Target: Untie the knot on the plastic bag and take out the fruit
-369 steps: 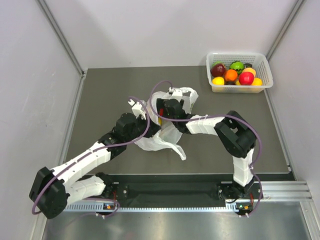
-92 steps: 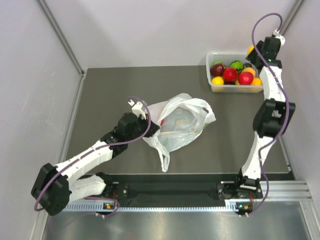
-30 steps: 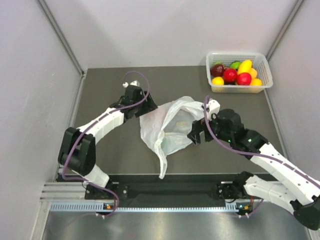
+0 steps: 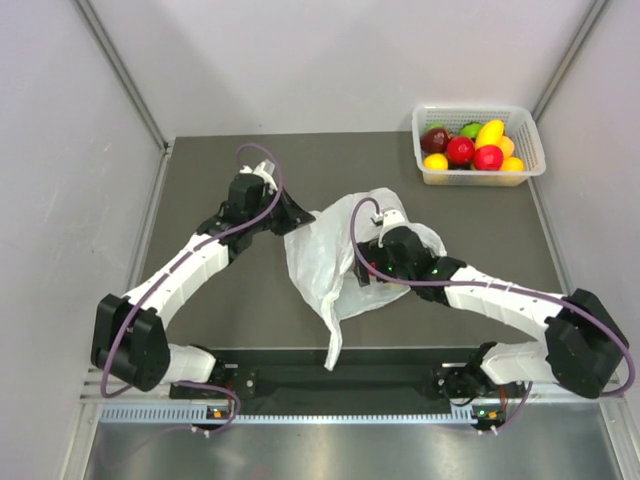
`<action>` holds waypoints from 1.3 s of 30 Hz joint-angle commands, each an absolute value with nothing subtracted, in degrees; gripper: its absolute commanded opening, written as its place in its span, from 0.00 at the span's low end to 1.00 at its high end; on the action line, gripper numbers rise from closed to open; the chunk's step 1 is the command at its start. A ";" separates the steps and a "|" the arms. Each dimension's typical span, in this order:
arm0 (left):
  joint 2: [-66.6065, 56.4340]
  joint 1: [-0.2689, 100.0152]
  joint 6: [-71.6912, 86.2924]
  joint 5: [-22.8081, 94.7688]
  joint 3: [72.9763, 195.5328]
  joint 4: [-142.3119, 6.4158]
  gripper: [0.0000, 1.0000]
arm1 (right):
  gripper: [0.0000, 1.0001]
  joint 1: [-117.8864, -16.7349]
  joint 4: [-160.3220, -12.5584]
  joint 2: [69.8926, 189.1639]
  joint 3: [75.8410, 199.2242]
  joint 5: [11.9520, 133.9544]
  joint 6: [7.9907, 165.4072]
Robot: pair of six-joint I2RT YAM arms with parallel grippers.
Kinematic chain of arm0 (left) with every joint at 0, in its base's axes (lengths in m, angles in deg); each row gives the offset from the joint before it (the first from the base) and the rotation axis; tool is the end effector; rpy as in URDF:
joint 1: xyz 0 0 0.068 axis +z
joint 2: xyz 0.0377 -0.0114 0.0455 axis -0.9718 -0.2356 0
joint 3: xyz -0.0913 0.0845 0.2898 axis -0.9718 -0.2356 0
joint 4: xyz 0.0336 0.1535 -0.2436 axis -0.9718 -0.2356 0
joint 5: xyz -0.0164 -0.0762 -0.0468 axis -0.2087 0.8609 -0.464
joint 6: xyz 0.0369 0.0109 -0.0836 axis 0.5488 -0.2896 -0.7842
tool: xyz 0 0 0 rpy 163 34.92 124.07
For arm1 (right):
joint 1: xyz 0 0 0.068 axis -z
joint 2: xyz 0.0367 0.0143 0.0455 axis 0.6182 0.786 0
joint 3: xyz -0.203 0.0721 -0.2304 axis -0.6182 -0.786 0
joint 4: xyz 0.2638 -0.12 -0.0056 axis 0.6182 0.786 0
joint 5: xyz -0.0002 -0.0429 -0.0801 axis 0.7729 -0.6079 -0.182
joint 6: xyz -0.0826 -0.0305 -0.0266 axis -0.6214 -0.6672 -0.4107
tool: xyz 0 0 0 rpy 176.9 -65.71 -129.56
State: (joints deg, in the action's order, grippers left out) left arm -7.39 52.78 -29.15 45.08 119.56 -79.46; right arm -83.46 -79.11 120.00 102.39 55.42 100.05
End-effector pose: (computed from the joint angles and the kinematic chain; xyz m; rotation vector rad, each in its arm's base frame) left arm 0.3258 -0.1691 0.2997 -0.2796 2.2301 -1.0389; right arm 0.2282 0.2103 0.2173 -0.4022 2.2375 0.4204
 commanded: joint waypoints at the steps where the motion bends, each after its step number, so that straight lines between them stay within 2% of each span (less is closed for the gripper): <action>1: -5.09 53.08 -30.78 47.14 117.64 -75.94 0.00 | 1.00 -84.24 -85.71 122.53 103.03 52.75 102.47; 12: -3.33 53.08 -32.27 48.46 111.40 -73.75 0.00 | 1.00 -84.24 -85.10 127.29 104.00 35.79 108.36; 16: -3.33 52.99 -32.80 49.78 110.25 -72.60 0.00 | 1.00 -84.15 -89.66 128.95 104.52 37.79 107.40; 23: -2.45 52.99 -31.83 50.92 110.25 -72.86 0.00 | 1.00 -84.24 -98.63 132.73 105.40 48.69 106.52; 28: -2.63 52.99 -31.57 51.80 110.16 -72.86 0.00 | 1.00 -84.24 -96.62 135.72 109.62 48.44 105.55; 33: -2.80 52.99 -31.57 52.24 109.64 -72.08 0.00 | 1.00 -84.06 -87.22 142.57 117.86 40.44 107.39; 39: -3.33 53.08 -30.78 52.24 109.02 -72.07 0.00 | 1.00 -83.71 -83.96 146.36 119.38 40.53 109.24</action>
State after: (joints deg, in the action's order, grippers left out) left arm -4.16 52.78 -31.95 50.90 110.01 -75.53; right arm -83.44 -86.48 145.77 118.06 42.46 107.65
